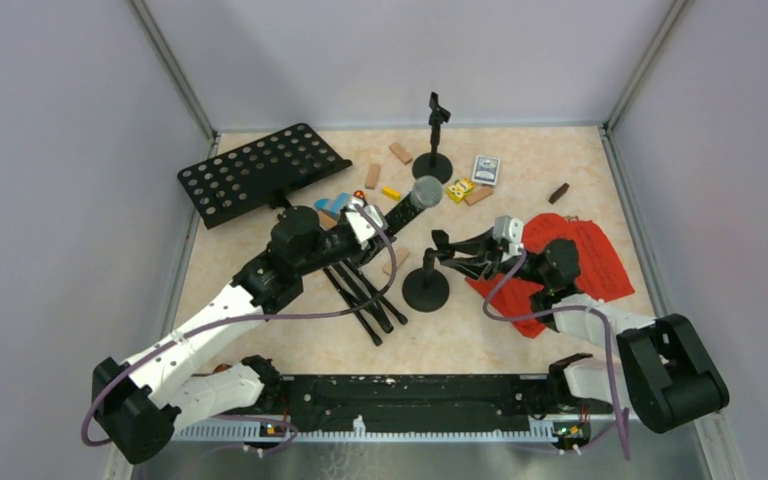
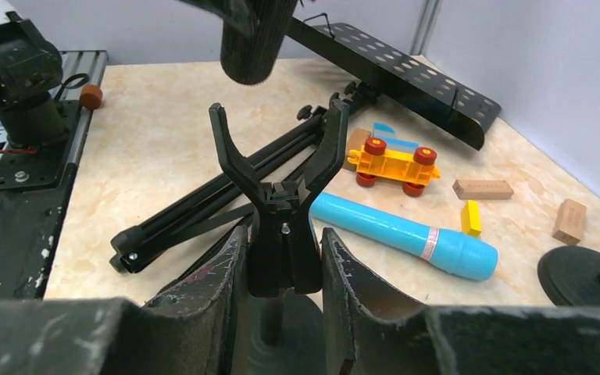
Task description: Pack up the instrument practice props
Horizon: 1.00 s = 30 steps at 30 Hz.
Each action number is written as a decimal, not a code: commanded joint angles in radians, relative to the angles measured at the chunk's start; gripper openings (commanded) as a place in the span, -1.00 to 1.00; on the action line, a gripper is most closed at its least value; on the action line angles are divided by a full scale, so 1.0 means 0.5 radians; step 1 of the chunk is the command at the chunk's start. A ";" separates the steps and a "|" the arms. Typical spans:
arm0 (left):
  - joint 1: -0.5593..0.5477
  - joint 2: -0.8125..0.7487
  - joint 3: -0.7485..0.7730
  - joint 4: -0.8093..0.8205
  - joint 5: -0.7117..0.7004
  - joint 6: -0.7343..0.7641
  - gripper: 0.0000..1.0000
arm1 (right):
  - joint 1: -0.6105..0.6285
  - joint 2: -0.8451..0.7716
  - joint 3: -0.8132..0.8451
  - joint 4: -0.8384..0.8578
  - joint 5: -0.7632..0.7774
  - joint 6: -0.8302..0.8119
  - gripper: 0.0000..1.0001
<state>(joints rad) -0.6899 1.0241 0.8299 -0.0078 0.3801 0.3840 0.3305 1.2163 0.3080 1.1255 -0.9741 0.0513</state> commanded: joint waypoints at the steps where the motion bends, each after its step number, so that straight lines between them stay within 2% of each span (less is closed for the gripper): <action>1: 0.014 -0.075 -0.006 0.204 -0.443 -0.479 -1.00 | -0.010 -0.127 -0.027 -0.069 0.177 -0.081 -0.71; 3: 0.014 -0.051 0.047 0.098 -0.590 -0.630 -1.00 | -0.011 -0.177 -0.051 -0.092 0.236 -0.061 -0.36; 5: 0.014 -0.028 0.085 -0.005 -0.657 -0.753 -1.00 | -0.010 -0.239 -0.066 -0.161 0.267 -0.057 -0.13; 9: 0.014 -0.048 0.088 -0.167 -0.707 -0.917 -1.00 | -0.011 -0.378 -0.027 -0.347 0.274 -0.051 0.24; 12: 0.014 -0.118 0.021 -0.193 -0.711 -0.956 -1.00 | -0.010 -0.496 0.044 -0.527 0.261 -0.050 0.40; 18: 0.015 -0.275 -0.148 -0.189 -0.714 -0.956 -1.00 | -0.011 -0.602 0.324 -1.112 0.229 -0.064 0.50; 25: 0.013 -0.385 -0.245 -0.235 -0.744 -0.913 -1.00 | 0.055 -0.570 0.653 -1.747 0.130 -0.159 0.52; 30: 0.014 -0.414 -0.297 -0.243 -0.743 -0.896 -1.00 | 0.226 -0.410 0.817 -2.093 0.339 -0.332 0.52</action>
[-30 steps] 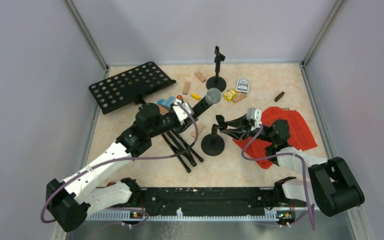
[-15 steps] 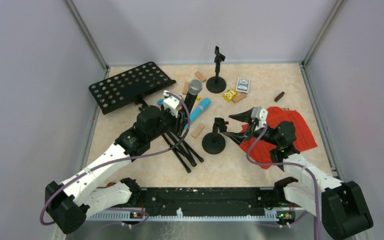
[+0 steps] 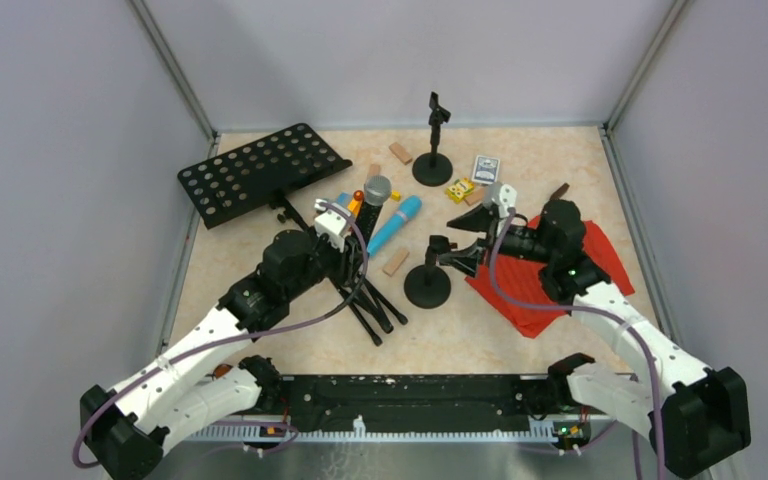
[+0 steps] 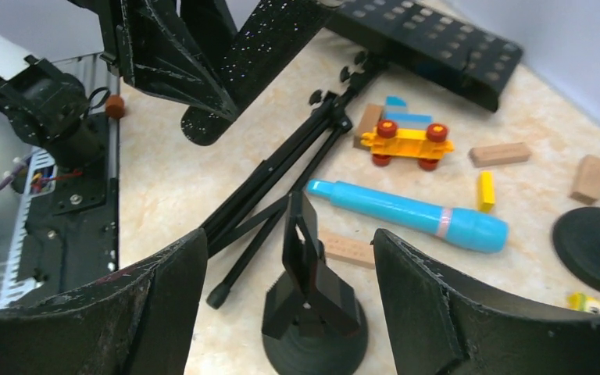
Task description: Pack up the instrument practice props
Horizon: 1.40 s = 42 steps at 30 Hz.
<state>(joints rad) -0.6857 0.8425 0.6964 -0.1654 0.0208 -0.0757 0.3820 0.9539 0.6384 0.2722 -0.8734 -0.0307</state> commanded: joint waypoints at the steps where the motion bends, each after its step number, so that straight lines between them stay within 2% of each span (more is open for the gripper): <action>1: 0.006 -0.057 -0.035 0.071 -0.024 0.025 -1.00 | 0.153 0.152 0.173 -0.410 0.186 -0.189 0.51; 4: 0.004 -0.079 -0.058 0.074 -0.025 0.035 -1.00 | 0.216 0.244 0.203 -0.413 0.269 -0.235 0.44; 6: 0.006 -0.096 -0.083 0.084 -0.023 0.037 -1.00 | 0.227 0.281 0.217 -0.383 0.310 -0.225 0.22; 9: 0.005 -0.099 -0.089 0.097 -0.023 0.030 -1.00 | 0.228 0.304 0.231 -0.341 0.347 -0.209 -0.28; 10: 0.004 -0.094 -0.092 0.101 -0.024 0.030 -1.00 | 0.229 0.302 0.226 -0.313 0.357 -0.201 -0.39; 13: 0.006 -0.077 -0.082 0.091 -0.017 0.033 -1.00 | 0.230 0.272 0.207 -0.242 0.360 -0.179 -0.55; 16: 0.006 -0.074 -0.079 0.090 -0.011 0.039 -1.00 | 0.229 0.234 0.210 -0.205 0.387 -0.174 -0.94; 17: 0.006 -0.073 -0.079 0.091 -0.011 0.043 -1.00 | 0.228 0.218 0.218 -0.201 0.407 -0.177 -1.00; 23: 0.006 -0.054 -0.073 0.086 -0.024 0.052 -1.00 | 0.230 0.125 0.319 -0.216 0.628 -0.200 -1.00; 30: 0.004 -0.052 -0.066 0.080 -0.091 0.027 -1.00 | 0.227 0.116 0.573 -0.253 1.539 -0.129 -1.00; 35: 0.006 -0.053 -0.082 0.081 -0.110 0.008 -1.00 | 0.187 0.332 0.759 -0.205 2.289 -0.133 -1.00; 42: 0.006 -0.034 -0.059 0.057 0.024 0.059 -1.00 | -0.210 0.820 1.116 -0.150 2.481 0.039 -1.00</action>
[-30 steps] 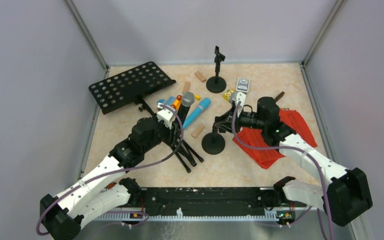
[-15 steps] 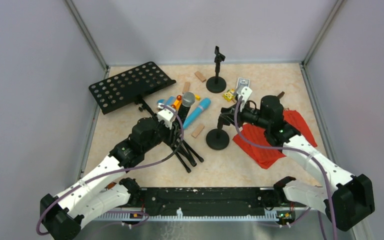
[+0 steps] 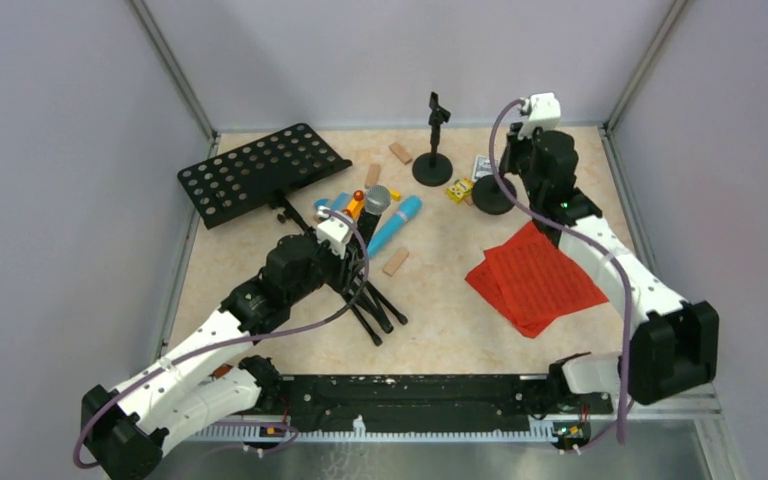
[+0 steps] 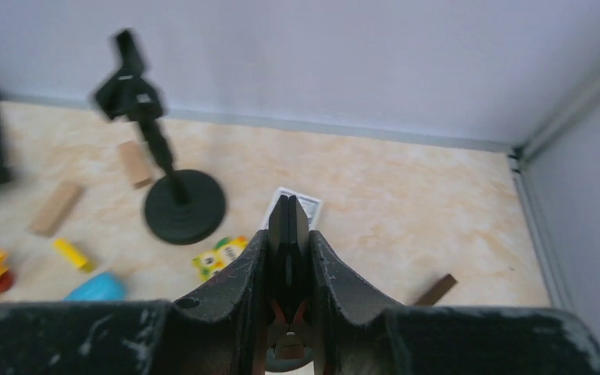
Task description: Pack up the instrument practice props
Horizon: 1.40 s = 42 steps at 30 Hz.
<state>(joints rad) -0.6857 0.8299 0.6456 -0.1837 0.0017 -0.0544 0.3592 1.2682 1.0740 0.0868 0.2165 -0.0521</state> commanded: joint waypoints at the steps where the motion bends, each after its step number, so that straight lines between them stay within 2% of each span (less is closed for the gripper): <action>1: 0.006 -0.017 0.036 0.104 0.053 0.019 -1.00 | -0.210 0.265 0.310 0.234 0.306 0.085 -1.00; 9: 0.006 -0.024 0.030 0.112 -0.016 -0.032 -1.00 | -0.451 0.858 0.839 0.222 0.274 0.135 -1.00; 18: 0.006 -0.014 0.027 0.109 -0.100 -0.066 -1.00 | -0.549 1.209 0.987 0.251 0.134 0.018 -0.98; 20: 0.006 -0.003 0.031 0.105 -0.107 -0.075 -1.00 | -0.550 1.235 0.995 0.226 0.090 0.008 -0.68; 22: 0.003 0.000 0.032 0.104 -0.121 -0.084 -1.00 | -0.550 1.226 0.989 0.214 0.058 0.021 -0.30; 23: 0.006 0.002 0.033 0.102 -0.125 -0.087 -1.00 | -0.550 1.200 0.979 0.210 0.049 0.030 -0.11; 25: 0.006 0.004 0.033 0.103 -0.137 -0.102 -1.00 | -0.550 1.146 0.979 0.160 0.065 0.057 0.41; 27: 0.006 0.006 0.041 0.098 -0.117 -0.100 -1.00 | -0.550 1.075 1.014 -0.005 0.123 0.141 0.55; 30: 0.004 0.003 0.049 0.123 -0.019 -0.044 -1.00 | -0.550 0.881 0.932 -0.161 0.184 0.320 0.63; 34: 0.005 0.049 0.066 0.277 0.271 0.044 -1.00 | -0.550 0.474 0.593 -0.282 0.184 0.633 0.65; 37: 0.004 0.182 0.124 0.432 0.503 0.193 -1.00 | -0.550 0.157 0.266 -0.350 -0.057 0.850 0.67; 39: 0.006 0.314 0.169 0.522 0.650 0.330 -1.00 | -0.547 -0.096 0.008 -0.341 -0.340 0.971 0.68; 42: 0.006 0.570 0.296 0.529 0.821 0.533 -1.00 | -0.458 -0.374 -0.288 -0.357 -0.511 0.974 0.69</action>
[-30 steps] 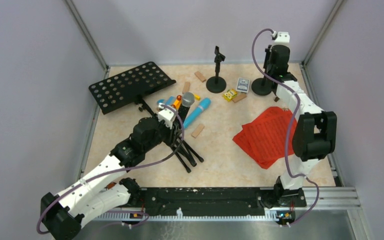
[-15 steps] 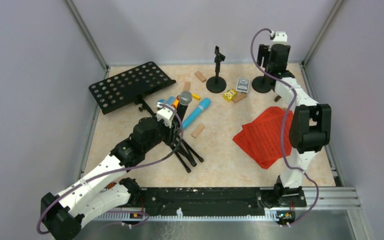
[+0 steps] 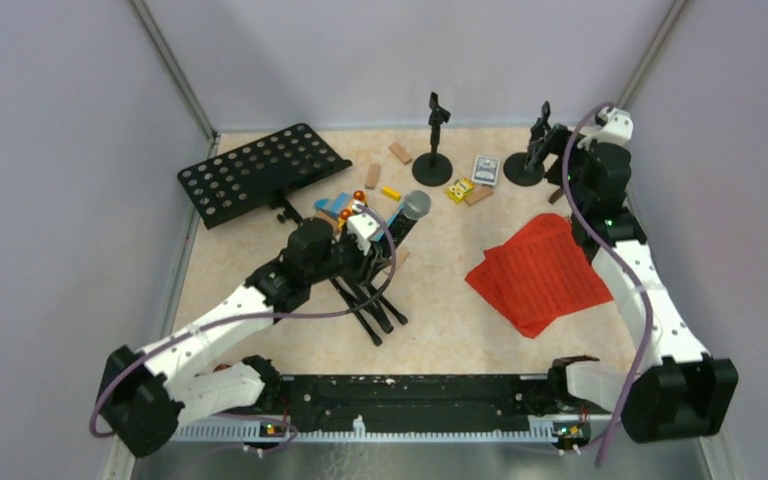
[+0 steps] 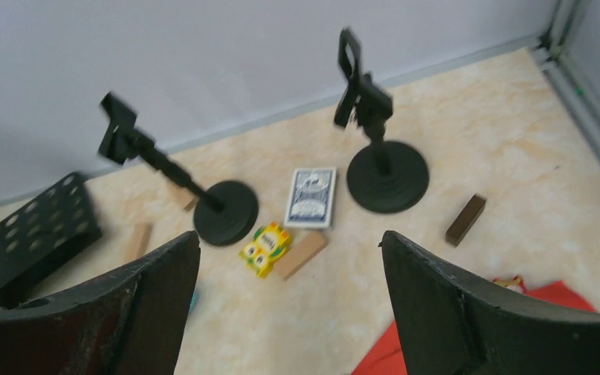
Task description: Pack up the instrument practice props
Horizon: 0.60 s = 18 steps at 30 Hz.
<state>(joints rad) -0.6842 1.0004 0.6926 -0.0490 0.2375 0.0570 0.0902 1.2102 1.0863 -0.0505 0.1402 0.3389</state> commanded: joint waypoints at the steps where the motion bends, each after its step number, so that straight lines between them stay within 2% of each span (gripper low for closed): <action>1: 0.002 0.318 0.268 0.219 0.384 0.362 -1.00 | 0.124 -0.343 -0.400 -0.114 -0.358 0.165 0.69; 5: 0.002 0.674 0.497 0.080 0.296 0.502 -1.00 | 0.249 -0.694 -0.574 -0.263 -0.428 0.140 0.71; 10: 0.007 1.031 0.648 0.011 0.163 0.600 -1.00 | 0.259 -1.071 -0.707 -0.350 -0.589 0.140 0.71; 18: 0.075 1.471 0.778 -0.141 0.095 0.655 -1.00 | 0.258 -1.313 -0.705 -0.653 -0.577 -0.206 0.75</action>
<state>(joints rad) -0.6689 1.6627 1.0096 -0.0834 0.2996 0.3393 0.2153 0.5655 0.7246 -0.2867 -0.1284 0.3328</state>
